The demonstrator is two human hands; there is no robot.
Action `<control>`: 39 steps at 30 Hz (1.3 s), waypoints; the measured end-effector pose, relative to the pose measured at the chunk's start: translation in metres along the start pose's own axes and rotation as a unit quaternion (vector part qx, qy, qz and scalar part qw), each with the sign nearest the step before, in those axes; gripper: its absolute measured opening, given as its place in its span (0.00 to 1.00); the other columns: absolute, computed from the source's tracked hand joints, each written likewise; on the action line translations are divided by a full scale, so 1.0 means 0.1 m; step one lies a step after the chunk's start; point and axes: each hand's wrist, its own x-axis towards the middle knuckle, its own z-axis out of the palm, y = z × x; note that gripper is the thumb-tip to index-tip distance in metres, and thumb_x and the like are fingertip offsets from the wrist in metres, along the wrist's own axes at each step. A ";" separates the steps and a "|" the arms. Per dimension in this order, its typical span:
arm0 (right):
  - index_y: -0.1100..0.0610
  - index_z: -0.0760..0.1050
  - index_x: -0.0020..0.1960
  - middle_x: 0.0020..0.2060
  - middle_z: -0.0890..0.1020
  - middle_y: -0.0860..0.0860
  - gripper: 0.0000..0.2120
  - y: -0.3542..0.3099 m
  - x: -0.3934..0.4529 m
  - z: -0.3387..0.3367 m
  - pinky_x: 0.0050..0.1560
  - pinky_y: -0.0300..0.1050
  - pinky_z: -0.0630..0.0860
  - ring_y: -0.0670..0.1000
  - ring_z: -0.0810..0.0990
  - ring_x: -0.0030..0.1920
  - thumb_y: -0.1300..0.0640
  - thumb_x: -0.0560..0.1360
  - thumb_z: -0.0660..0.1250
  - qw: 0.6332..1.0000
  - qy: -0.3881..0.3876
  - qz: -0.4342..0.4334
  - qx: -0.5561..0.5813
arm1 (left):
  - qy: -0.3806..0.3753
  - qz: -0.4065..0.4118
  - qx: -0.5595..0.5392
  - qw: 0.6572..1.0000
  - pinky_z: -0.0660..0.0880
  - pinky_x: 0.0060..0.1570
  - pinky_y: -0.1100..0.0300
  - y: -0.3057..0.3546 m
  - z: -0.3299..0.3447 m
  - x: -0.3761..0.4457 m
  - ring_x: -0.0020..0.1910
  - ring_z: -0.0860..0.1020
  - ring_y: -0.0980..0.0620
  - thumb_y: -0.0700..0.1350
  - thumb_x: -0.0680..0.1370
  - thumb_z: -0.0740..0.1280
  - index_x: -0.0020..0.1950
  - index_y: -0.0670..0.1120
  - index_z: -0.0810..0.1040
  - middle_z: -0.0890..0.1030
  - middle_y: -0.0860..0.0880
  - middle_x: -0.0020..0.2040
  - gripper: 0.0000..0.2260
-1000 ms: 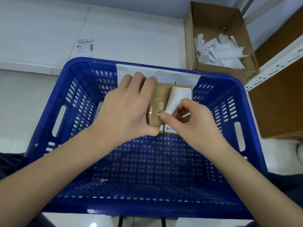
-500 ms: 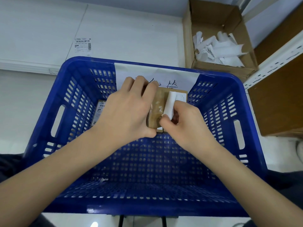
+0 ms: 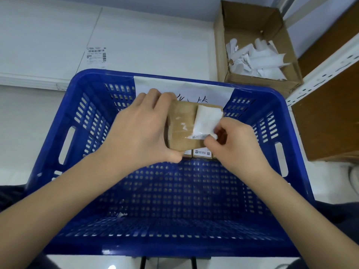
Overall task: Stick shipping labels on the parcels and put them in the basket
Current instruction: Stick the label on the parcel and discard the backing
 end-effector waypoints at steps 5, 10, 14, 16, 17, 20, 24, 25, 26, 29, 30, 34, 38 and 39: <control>0.52 0.78 0.44 0.40 0.80 0.45 0.04 0.02 0.04 -0.08 0.39 0.31 0.74 0.40 0.77 0.40 0.60 0.72 0.71 0.990 -0.047 0.008 0.136 | 0.034 -0.042 -0.002 0.999 0.73 0.43 0.51 -0.08 -0.14 0.04 0.53 0.75 0.44 0.67 0.54 0.66 0.65 0.43 0.71 0.75 0.46 0.55 0.45; 0.52 0.74 0.59 0.49 0.80 0.45 0.20 -0.08 0.00 -0.09 0.43 0.33 0.77 0.44 0.80 0.46 0.56 0.69 0.75 0.973 -0.051 0.030 0.223 | 0.019 -0.036 0.003 0.999 0.76 0.38 0.50 -0.08 -0.07 0.03 0.49 0.76 0.43 0.66 0.54 0.66 0.62 0.43 0.72 0.76 0.46 0.51 0.42; 0.55 0.76 0.54 0.46 0.82 0.51 0.14 -0.12 0.08 -0.05 0.38 0.34 0.78 0.46 0.83 0.41 0.55 0.70 0.73 0.947 -0.041 0.113 0.298 | -0.009 -0.001 0.032 0.999 0.76 0.30 0.51 0.02 0.01 0.02 0.46 0.76 0.40 0.56 0.51 0.78 0.60 0.40 0.74 0.77 0.43 0.49 0.42; 0.59 0.75 0.53 0.44 0.80 0.56 0.13 -0.10 0.11 0.01 0.37 0.35 0.78 0.46 0.82 0.37 0.60 0.71 0.73 0.932 -0.044 0.154 0.324 | -0.012 0.009 0.041 0.999 0.72 0.27 0.57 0.07 0.02 0.00 0.44 0.77 0.40 0.55 0.51 0.78 0.60 0.38 0.75 0.77 0.42 0.48 0.41; 0.62 0.75 0.52 0.42 0.79 0.58 0.11 -0.08 0.13 0.04 0.37 0.37 0.79 0.48 0.81 0.36 0.63 0.71 0.72 0.931 -0.039 0.164 0.324 | -0.013 0.013 0.045 0.999 0.69 0.26 0.59 0.08 0.02 -0.01 0.44 0.77 0.40 0.54 0.51 0.78 0.59 0.38 0.75 0.78 0.42 0.48 0.41; 0.70 0.73 0.42 0.35 0.77 0.62 0.08 -0.03 0.14 0.09 0.40 0.49 0.78 0.57 0.76 0.34 0.64 0.71 0.68 0.958 -0.010 0.125 0.256 | -0.018 0.030 0.067 0.997 0.65 0.26 0.61 0.13 0.02 -0.04 0.42 0.77 0.40 0.53 0.51 0.78 0.58 0.37 0.76 0.78 0.42 0.48 0.39; 0.55 0.68 0.37 0.28 0.72 0.48 0.09 -0.04 0.09 0.20 0.32 0.38 0.66 0.44 0.68 0.28 0.62 0.71 0.68 0.995 0.003 0.040 0.095 | -0.045 0.051 0.095 0.993 0.69 0.26 0.58 0.14 0.10 -0.02 0.42 0.77 0.40 0.51 0.49 0.77 0.58 0.36 0.77 0.79 0.41 0.48 0.39; 0.54 0.66 0.40 0.29 0.71 0.46 0.10 -0.04 0.08 0.22 0.32 0.39 0.66 0.44 0.68 0.29 0.61 0.72 0.67 0.998 -0.009 0.024 0.065 | -0.051 0.048 0.098 0.993 0.68 0.26 0.59 0.13 0.11 -0.02 0.42 0.77 0.40 0.51 0.49 0.77 0.57 0.36 0.77 0.79 0.41 0.47 0.39; 0.54 0.66 0.43 0.30 0.71 0.46 0.08 -0.03 0.08 0.22 0.34 0.40 0.67 0.44 0.69 0.30 0.60 0.74 0.67 0.998 -0.031 0.012 0.049 | -0.055 0.044 0.101 0.992 0.66 0.26 0.60 0.10 0.12 -0.02 0.41 0.77 0.41 0.51 0.48 0.78 0.57 0.37 0.77 0.79 0.41 0.47 0.40; 0.57 0.73 0.52 0.40 0.80 0.51 0.08 0.02 0.11 0.12 0.46 0.49 0.77 0.50 0.79 0.41 0.55 0.76 0.68 0.990 -0.099 0.020 0.102 | -0.040 0.027 0.080 0.996 0.63 0.29 0.61 0.03 0.12 -0.02 0.41 0.77 0.42 0.55 0.47 0.78 0.56 0.38 0.77 0.78 0.43 0.46 0.41; 0.58 0.75 0.51 0.42 0.81 0.54 0.09 0.03 0.12 0.06 0.48 0.52 0.78 0.53 0.80 0.43 0.54 0.75 0.69 0.985 -0.101 0.024 0.135 | -0.029 0.022 0.063 0.997 0.65 0.28 0.61 0.03 0.11 -0.02 0.42 0.77 0.42 0.57 0.48 0.77 0.57 0.38 0.77 0.78 0.44 0.46 0.41; 0.59 0.76 0.48 0.44 0.81 0.57 0.12 -0.03 0.09 -0.10 0.47 0.54 0.79 0.55 0.81 0.46 0.51 0.72 0.71 0.973 -0.096 0.025 0.210 | -0.014 0.011 0.022 1.000 0.77 0.29 0.54 0.04 0.08 0.01 0.44 0.77 0.43 0.60 0.53 0.69 0.59 0.41 0.75 0.77 0.46 0.48 0.39; 0.60 0.76 0.51 0.42 0.82 0.51 0.20 -0.06 0.06 -0.14 0.45 0.41 0.80 0.49 0.81 0.44 0.46 0.67 0.69 0.955 -0.151 0.036 0.253 | -0.019 0.006 0.024 1.000 0.76 0.29 0.54 -0.01 0.09 0.01 0.44 0.77 0.43 0.60 0.52 0.69 0.60 0.41 0.74 0.77 0.46 0.48 0.40; 0.61 0.76 0.50 0.41 0.82 0.52 0.16 -0.08 0.05 -0.13 0.43 0.40 0.80 0.48 0.82 0.41 0.48 0.70 0.68 0.952 -0.143 0.043 0.268 | -0.019 0.004 0.022 1.000 0.77 0.29 0.53 -0.01 0.09 0.01 0.45 0.77 0.43 0.60 0.52 0.69 0.60 0.41 0.74 0.77 0.46 0.48 0.40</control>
